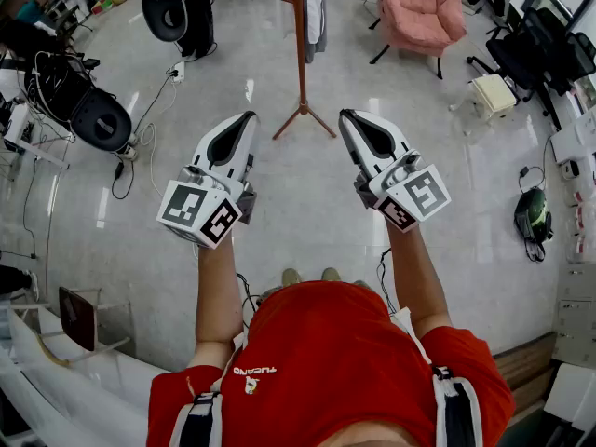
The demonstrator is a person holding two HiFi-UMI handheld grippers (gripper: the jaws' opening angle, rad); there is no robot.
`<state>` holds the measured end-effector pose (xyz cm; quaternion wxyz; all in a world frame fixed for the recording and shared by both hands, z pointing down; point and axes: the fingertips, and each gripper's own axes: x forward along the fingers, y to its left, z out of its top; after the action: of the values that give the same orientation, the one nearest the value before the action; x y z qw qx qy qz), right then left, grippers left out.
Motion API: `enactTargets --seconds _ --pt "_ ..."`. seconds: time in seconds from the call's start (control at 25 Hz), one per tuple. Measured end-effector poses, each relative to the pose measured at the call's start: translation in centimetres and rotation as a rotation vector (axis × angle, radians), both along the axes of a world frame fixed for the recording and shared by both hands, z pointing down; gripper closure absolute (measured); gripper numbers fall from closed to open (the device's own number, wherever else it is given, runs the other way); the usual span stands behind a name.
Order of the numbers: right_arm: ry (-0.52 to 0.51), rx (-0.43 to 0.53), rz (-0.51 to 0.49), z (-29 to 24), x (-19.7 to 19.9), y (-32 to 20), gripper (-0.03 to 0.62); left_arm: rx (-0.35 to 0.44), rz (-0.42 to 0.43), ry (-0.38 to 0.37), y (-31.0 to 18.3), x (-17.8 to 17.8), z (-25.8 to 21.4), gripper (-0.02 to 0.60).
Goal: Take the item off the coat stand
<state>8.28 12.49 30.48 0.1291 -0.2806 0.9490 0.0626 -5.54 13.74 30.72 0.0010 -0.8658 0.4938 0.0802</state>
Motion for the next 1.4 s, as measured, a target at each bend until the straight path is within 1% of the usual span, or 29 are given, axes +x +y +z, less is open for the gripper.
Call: enactTargets --seconds 0.32,0.68,0.92,1.16,1.4 --pt "0.006 0.004 -0.021 0.2 -2.1 0.6 0.569 0.011 0.005 0.011 0.3 -1.8 -0.1 0.571" --pt "0.013 0.010 0.010 -0.1 -6.2 -0.6 0.569 0.018 0.045 0.005 -1.0 -5.4 -0.4 0.571" --pt "0.016 0.010 0.041 -0.3 -6.9 -2.3 0.569 0.009 0.063 0.004 -2.9 -6.8 0.1 0.572" --pt "0.018 0.020 0.040 -0.4 -7.5 -6.1 0.569 0.017 0.065 0.009 -6.8 -7.9 -0.1 0.571" --pt "-0.005 0.044 0.029 -0.7 -7.6 -13.2 0.569 0.030 0.061 0.004 -14.0 -8.2 -0.7 0.571"
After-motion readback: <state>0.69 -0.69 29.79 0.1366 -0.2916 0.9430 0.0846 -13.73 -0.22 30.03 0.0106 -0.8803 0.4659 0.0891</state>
